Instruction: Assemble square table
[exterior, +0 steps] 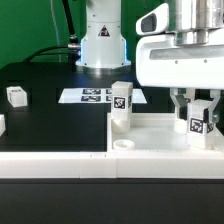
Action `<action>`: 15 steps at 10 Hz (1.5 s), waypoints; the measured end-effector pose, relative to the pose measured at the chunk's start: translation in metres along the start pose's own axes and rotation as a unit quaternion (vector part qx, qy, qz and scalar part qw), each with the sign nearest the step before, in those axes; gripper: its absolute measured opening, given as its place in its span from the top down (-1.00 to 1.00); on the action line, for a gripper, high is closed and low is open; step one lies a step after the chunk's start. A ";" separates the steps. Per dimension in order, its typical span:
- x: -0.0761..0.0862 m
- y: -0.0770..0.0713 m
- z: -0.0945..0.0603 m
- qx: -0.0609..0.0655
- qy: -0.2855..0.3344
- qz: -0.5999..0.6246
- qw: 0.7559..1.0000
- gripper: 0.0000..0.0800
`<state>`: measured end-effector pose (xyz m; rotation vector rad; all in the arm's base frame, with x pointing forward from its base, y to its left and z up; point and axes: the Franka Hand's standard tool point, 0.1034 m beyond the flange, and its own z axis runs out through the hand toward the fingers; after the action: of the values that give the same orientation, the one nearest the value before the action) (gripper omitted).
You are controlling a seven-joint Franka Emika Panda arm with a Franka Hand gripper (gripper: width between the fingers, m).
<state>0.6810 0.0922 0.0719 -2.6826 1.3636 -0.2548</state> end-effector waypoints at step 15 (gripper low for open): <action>-0.002 0.016 0.001 -0.015 -0.025 0.545 0.838 -0.53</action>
Offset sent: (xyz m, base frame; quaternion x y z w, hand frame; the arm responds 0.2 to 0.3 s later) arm 0.0078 -0.0018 0.0103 0.0362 0.0192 0.4230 0.9052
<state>0.6680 0.0843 0.0682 -1.4829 2.5525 -0.0236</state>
